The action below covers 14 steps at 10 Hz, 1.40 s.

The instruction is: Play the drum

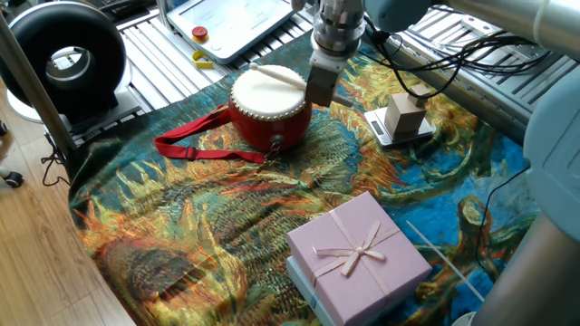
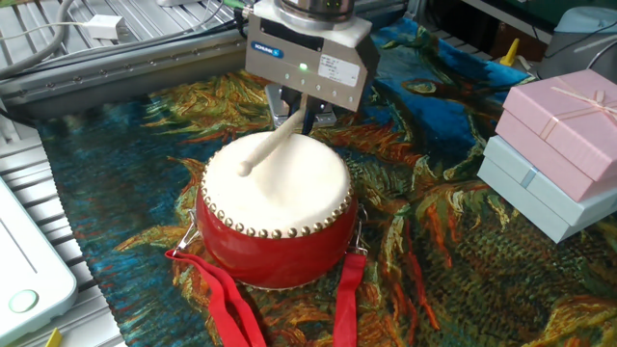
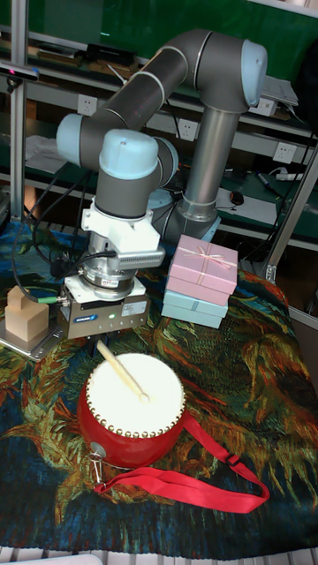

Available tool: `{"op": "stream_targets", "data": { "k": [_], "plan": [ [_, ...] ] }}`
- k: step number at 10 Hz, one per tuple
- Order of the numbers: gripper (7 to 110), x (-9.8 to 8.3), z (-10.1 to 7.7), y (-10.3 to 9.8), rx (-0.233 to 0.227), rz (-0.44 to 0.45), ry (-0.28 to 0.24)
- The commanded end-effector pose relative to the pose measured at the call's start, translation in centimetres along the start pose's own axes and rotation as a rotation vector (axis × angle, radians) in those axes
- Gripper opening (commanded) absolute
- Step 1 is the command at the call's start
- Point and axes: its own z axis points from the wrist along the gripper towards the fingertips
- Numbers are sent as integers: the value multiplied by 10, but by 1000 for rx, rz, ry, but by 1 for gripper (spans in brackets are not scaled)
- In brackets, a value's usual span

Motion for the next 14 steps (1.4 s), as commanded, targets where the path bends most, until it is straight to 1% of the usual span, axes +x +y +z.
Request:
{"op": "stream_targets", "data": {
  "k": [1, 2, 3, 4, 5, 7, 9, 12, 13, 14],
  "plan": [
    [7, 4, -14, 0, -5, 13, 16],
    [7, 8, -28, -2, 5, 17, 36],
    [7, 12, -46, -4, 13, 18, 68],
    [7, 15, -61, -5, 11, 16, 87],
    [7, 16, -70, -6, 6, 16, 96],
    [7, 15, -67, -10, 9, 16, 91],
    [7, 11, -62, -7, 4, 20, 90],
    [7, 8, -58, -5, -1, 20, 87],
    [7, 6, -56, -4, -12, 21, 81],
    [7, 2, -51, 0, -32, 27, 71]
  ]
}}
